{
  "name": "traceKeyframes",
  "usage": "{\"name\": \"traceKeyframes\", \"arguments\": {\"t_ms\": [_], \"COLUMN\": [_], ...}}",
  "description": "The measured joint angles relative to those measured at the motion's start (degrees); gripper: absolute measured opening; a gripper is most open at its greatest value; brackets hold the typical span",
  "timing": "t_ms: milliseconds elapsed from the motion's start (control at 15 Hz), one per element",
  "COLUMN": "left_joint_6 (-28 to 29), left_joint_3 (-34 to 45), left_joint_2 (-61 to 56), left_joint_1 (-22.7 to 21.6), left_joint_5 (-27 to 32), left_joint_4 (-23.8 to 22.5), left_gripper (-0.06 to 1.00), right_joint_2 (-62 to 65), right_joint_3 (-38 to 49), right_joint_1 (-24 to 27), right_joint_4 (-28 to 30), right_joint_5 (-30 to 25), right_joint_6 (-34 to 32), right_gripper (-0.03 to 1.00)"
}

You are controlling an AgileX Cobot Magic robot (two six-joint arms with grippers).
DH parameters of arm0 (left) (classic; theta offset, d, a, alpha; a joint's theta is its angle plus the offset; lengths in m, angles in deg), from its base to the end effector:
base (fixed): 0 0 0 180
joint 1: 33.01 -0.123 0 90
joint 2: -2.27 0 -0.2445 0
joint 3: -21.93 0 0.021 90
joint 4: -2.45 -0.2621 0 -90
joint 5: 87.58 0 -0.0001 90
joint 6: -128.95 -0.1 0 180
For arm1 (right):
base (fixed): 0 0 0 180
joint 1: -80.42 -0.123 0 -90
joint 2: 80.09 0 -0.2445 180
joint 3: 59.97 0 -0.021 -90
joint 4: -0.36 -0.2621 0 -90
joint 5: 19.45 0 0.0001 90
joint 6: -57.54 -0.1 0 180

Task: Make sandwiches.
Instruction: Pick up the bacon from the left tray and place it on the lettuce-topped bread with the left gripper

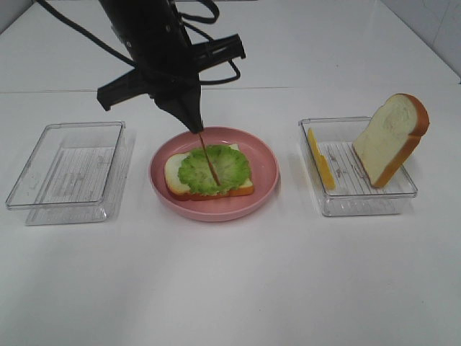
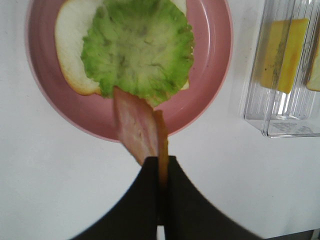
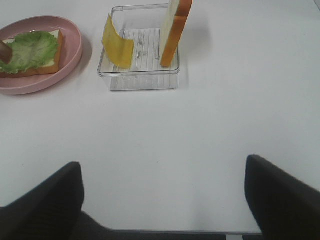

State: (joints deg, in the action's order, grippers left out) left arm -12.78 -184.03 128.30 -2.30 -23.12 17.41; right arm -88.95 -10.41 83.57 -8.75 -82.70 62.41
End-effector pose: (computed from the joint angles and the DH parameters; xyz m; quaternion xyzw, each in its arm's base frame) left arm 0.3601 -0.2410 0.2022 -0.1045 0.9777 -0.1777 0.0398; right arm 0.0559 0.0111 0.2642 -0.0164 0.8703 0.0452 0.4901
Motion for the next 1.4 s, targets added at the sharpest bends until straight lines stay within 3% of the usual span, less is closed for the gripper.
{"name": "traceKeyframes", "arguments": {"t_ms": [267, 733, 933, 1133, 1400], "left_joint_6": [-0.6, -9.3, -10.4, -10.4, -13.5], "left_joint_3": [0.0, 0.0, 0.0, 0.0, 0.0], "left_joint_2": [6.0, 6.3, 6.3, 7.2, 8.7], "left_joint_1": [0.3, 0.5, 0.5, 0.5, 0.5], "left_joint_5": [-6.4, -18.1, -19.2, -19.2, -20.8], "left_joint_4": [4.8, 15.9, 15.1, 10.0, 10.0], "left_gripper": [0.0, 0.0, 0.0, 0.0, 0.0], "right_joint_2": [0.0, 0.0, 0.0, 0.0, 0.0], "right_joint_3": [0.0, 0.0, 0.0, 0.0, 0.0], "right_joint_1": [0.0, 0.0, 0.0, 0.0, 0.0], "right_joint_4": [0.0, 0.0, 0.0, 0.0, 0.0], "right_joint_5": [0.0, 0.0, 0.0, 0.0, 0.0], "right_joint_6": [0.0, 0.0, 0.0, 0.0, 0.0], "right_gripper": [0.85, 0.85, 0.85, 0.85, 0.85]}}
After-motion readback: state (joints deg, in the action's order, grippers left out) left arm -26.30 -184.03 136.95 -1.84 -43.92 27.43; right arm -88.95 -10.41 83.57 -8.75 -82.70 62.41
